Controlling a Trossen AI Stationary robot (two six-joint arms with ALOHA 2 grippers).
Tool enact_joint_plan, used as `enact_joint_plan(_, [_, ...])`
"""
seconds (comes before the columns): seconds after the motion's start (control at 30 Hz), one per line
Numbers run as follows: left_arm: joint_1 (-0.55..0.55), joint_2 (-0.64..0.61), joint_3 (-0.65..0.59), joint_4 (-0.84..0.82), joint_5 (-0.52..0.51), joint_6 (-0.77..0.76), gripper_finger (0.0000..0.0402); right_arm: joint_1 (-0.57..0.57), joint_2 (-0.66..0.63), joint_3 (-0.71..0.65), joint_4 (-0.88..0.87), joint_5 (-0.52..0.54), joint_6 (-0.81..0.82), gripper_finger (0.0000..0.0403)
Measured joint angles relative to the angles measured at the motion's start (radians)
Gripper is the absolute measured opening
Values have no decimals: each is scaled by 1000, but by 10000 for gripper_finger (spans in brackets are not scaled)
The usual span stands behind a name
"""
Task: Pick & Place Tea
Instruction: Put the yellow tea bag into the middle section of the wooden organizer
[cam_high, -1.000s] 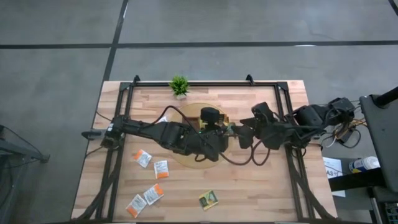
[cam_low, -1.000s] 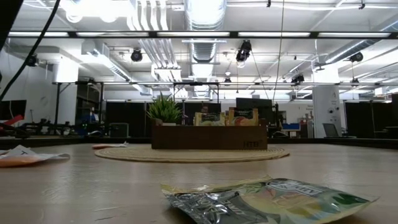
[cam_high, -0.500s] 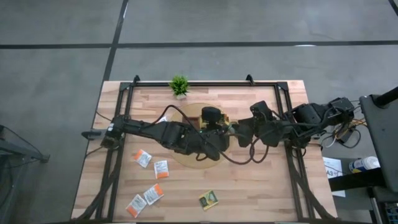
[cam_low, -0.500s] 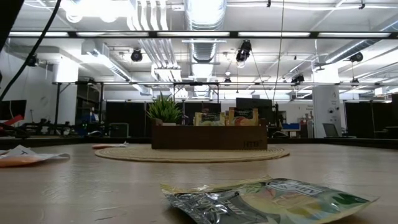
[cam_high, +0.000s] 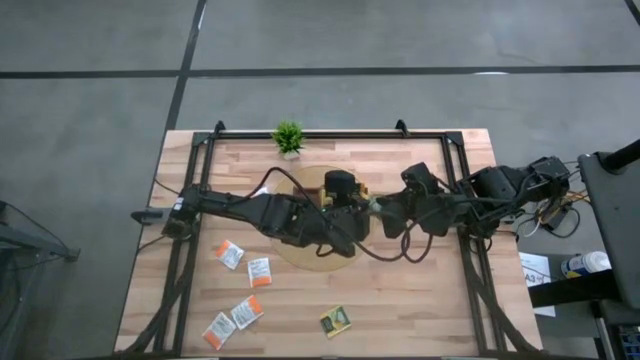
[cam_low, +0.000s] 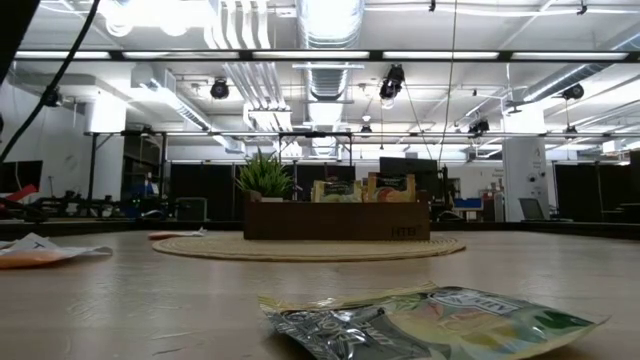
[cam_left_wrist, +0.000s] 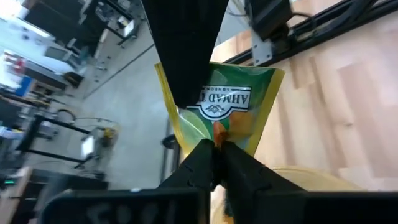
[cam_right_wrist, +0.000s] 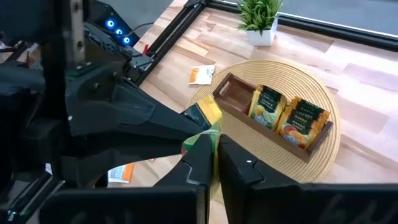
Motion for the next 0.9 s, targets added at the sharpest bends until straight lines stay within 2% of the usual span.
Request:
enact_joint_plan(0.2, [1,0,8,-21,58,-83,96,0,0,0,0,-5,-23,14])
enact_joint_plan(0.4, [0,-8,9,-116,54,-183,192,1,-2,6,0,-12,-66,13])
enact_joint_plan(0.53, [1,-42,9,-184,30,-274,238,3,-6,8,1,-52,-99,13])
enact_joint_plan(0.73, [11,-123,-1,-192,60,-396,254,29,-10,8,13,-68,-187,13])
enact_joint_plan(0.9, [34,-181,-1,-181,221,-540,254,64,-11,8,93,-68,-359,13])
